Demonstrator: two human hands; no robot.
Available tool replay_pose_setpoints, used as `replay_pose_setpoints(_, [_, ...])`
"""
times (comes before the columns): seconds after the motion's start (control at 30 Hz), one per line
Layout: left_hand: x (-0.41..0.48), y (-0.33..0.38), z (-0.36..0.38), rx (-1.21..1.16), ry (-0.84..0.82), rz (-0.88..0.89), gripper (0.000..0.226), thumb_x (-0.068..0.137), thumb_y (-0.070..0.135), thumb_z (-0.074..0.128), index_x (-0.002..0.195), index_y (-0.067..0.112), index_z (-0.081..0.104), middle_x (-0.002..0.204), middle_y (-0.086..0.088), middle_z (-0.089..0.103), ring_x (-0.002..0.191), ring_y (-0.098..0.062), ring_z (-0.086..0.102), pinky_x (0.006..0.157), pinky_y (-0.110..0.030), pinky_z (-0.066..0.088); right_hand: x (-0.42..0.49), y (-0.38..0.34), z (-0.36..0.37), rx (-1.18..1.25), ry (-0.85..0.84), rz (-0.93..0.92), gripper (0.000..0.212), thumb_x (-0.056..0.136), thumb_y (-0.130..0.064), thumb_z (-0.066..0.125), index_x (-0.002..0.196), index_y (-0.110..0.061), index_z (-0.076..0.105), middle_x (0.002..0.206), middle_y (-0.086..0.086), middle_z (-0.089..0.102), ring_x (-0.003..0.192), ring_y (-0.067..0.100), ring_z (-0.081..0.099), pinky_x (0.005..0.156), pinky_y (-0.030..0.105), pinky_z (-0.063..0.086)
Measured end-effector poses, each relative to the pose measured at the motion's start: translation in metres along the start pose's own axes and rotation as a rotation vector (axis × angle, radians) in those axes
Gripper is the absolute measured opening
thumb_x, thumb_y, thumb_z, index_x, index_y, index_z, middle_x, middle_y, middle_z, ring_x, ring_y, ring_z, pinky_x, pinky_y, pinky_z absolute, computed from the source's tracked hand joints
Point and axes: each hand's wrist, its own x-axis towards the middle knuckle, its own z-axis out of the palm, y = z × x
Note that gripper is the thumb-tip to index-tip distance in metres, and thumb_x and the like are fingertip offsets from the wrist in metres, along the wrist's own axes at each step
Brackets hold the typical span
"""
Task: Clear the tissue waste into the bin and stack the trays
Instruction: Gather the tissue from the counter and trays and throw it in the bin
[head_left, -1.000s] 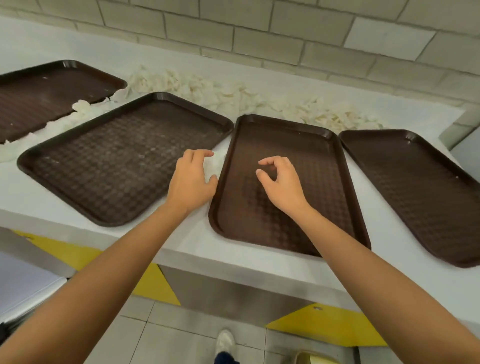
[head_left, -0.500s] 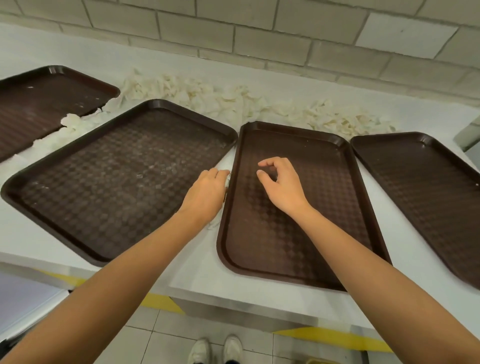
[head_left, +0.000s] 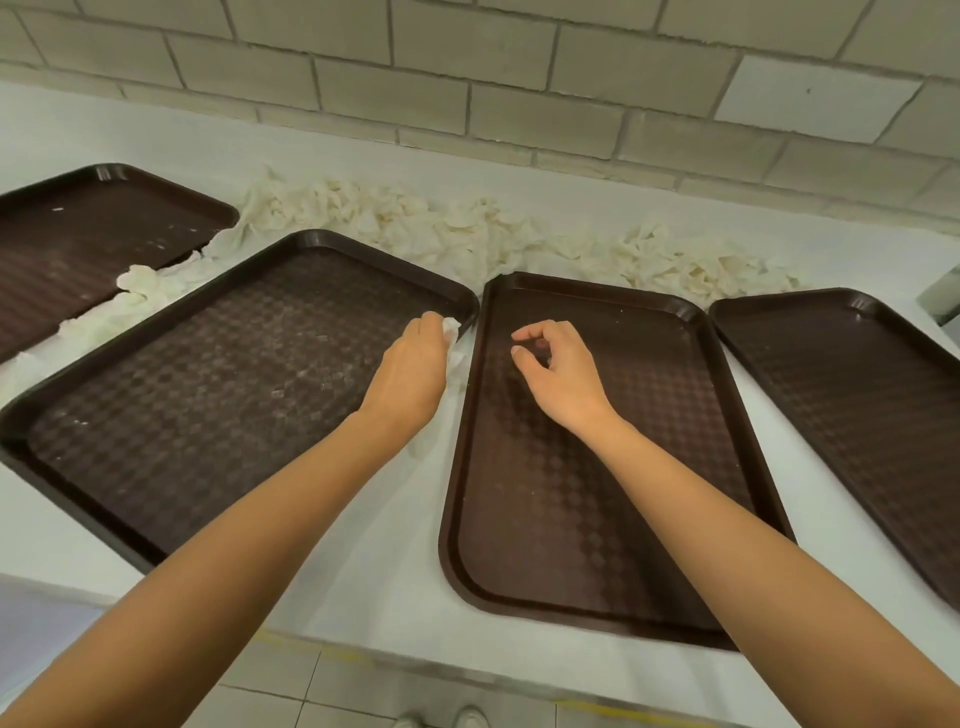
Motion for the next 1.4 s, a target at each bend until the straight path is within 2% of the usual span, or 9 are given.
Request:
replay_pose_setpoints(0.43, [0.057,-0.002,-0.015,-0.280,0.223,0.008,0.053,0.084,0.036,0.066,0.049,0.019,0.030,0.044,0.008,0.036,0.043,-0.009,0.035,0.049,-0.012,0.034,0.062,-0.009,0.005,-0.015,0.019,-0.064,0.020,0.090,-0.022,0.056,0.108,-0.018,0.062,0.110,-0.003,0.050,0.113,0.018,0.050,0.094,0.027,0.041])
replay_pose_setpoints(0.93, [0.139,-0.019,-0.015,-0.460,0.154,0.010,0.035,0.089,0.028,0.059,0.069,-0.001,0.056,0.052,-0.008,0.054,0.055,-0.014,0.057,0.066,-0.018,0.040,0.177,-0.018,0.031,-0.336,0.059,0.058,0.043,0.089,-0.029,0.054,0.130,-0.019,0.043,0.134,0.008,0.043,0.123,0.027,0.041,0.099,0.042,0.039])
replay_pose_setpoints(1.1, [0.156,-0.022,-0.004,-0.501,0.172,-0.017,0.045,0.085,0.028,0.062,0.054,0.007,0.039,0.063,0.011,0.016,0.058,-0.008,0.016,0.058,-0.033,0.033,0.207,-0.010,0.047,-0.610,-0.004,0.104,0.051,0.090,-0.040,0.052,0.137,-0.028,0.034,0.140,0.008,0.036,0.128,0.030,0.034,0.100,0.043,0.034])
replay_pose_setpoints(1.13, [0.159,-0.024,-0.001,-0.512,0.170,-0.036,0.043,0.086,0.029,0.063,0.056,0.004,0.043,0.092,0.004,0.032,0.082,0.005,0.032,0.059,-0.031,0.033,0.211,-0.007,0.050,-0.628,-0.017,0.122,0.050,0.091,-0.041,0.051,0.137,-0.029,0.034,0.139,0.008,0.036,0.127,0.030,0.034,0.099,0.043,0.035])
replay_pose_setpoints(1.17, [0.160,-0.024,0.000,-0.516,0.168,-0.057,0.045,0.086,0.029,0.063,0.055,0.007,0.039,0.044,-0.001,0.034,0.054,-0.029,0.043,0.057,-0.028,0.031,0.213,-0.005,0.053,-0.630,-0.023,0.139,0.048,0.091,-0.039,0.051,0.135,-0.029,0.035,0.138,0.008,0.036,0.126,0.030,0.036,0.097,0.043,0.036])
replay_pose_setpoints(1.27, [0.163,-0.025,0.003,-0.564,0.183,-0.075,0.043,0.085,0.031,0.063,0.060,-0.003,0.053,0.083,-0.020,0.058,0.054,-0.022,0.054,0.062,-0.039,0.037,0.216,0.002,0.058,-0.551,0.002,0.117,0.036,0.093,-0.026,0.053,0.127,-0.023,0.041,0.130,0.010,0.041,0.118,0.028,0.041,0.090,0.038,0.043])
replay_pose_setpoints(1.3, [0.163,-0.024,0.003,-0.587,0.195,-0.071,0.044,0.085,0.031,0.063,0.069,-0.010,0.057,0.059,0.001,0.036,0.058,-0.025,0.057,0.067,-0.044,0.041,0.216,0.004,0.059,-0.511,0.019,0.091,0.033,0.093,-0.021,0.053,0.125,-0.020,0.043,0.127,0.011,0.042,0.116,0.027,0.043,0.088,0.035,0.044])
replay_pose_setpoints(1.33, [0.164,-0.024,0.005,-0.599,0.199,-0.068,0.047,0.085,0.030,0.064,0.080,-0.017,0.057,0.074,-0.028,0.061,0.072,-0.031,0.061,0.072,-0.047,0.044,0.216,0.005,0.059,-0.473,0.040,0.067,0.031,0.093,-0.015,0.053,0.122,-0.017,0.045,0.126,0.011,0.044,0.114,0.026,0.044,0.086,0.031,0.043])
replay_pose_setpoints(1.4, [0.164,-0.026,0.008,-0.596,0.193,-0.066,0.048,0.085,0.028,0.064,0.082,-0.018,0.055,0.062,-0.021,0.056,0.086,-0.017,0.053,0.063,-0.038,0.044,0.215,0.008,0.057,-0.417,0.092,0.036,0.028,0.092,-0.009,0.053,0.119,-0.012,0.049,0.123,0.010,0.047,0.114,0.024,0.045,0.085,0.026,0.040])
